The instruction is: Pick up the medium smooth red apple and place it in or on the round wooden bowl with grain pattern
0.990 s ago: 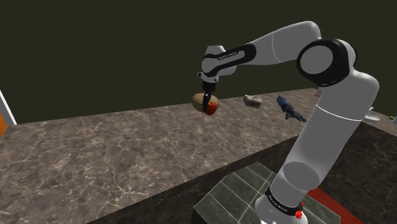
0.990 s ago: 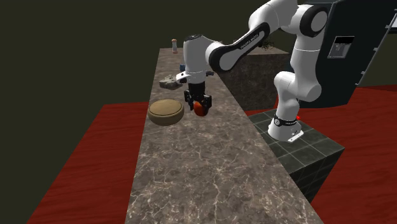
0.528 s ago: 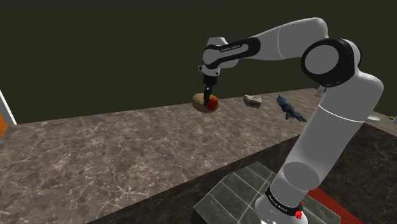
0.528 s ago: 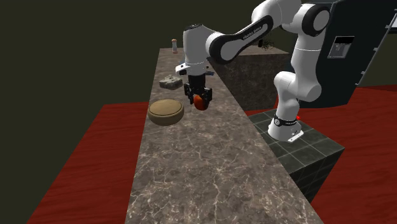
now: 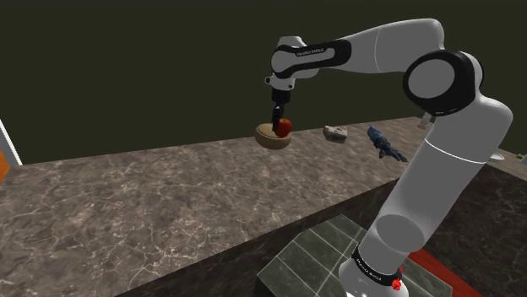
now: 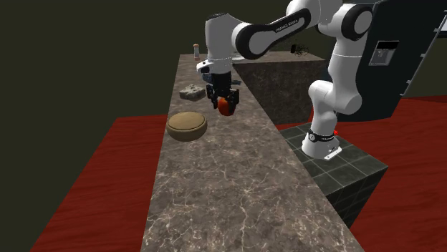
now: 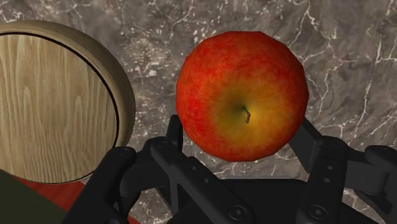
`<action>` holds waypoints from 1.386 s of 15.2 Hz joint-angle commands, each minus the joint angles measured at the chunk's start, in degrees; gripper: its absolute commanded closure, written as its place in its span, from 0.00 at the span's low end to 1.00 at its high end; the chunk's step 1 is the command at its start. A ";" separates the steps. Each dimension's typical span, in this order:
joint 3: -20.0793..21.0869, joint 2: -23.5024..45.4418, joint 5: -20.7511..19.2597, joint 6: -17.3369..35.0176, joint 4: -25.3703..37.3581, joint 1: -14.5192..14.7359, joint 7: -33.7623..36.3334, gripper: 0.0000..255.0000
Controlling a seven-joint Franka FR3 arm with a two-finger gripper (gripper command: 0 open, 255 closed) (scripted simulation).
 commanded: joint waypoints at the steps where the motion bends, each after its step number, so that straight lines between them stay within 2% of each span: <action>1: -0.45 1.76 0.22 -1.04 2.77 -0.44 -0.97 1.00; 6: -2.36 11.92 1.86 -4.00 15.76 -3.06 -5.74 1.00; 10: -3.27 21.22 3.62 -7.88 28.78 -5.82 -9.14 1.00; 13: -3.57 29.54 5.11 -12.24 41.38 -8.44 -11.27 1.00; 16: -3.37 40.17 6.67 -18.99 58.76 -11.79 -12.70 1.00; 21: -3.37 38.46 6.41 -13.90 51.93 -11.15 -12.80 1.00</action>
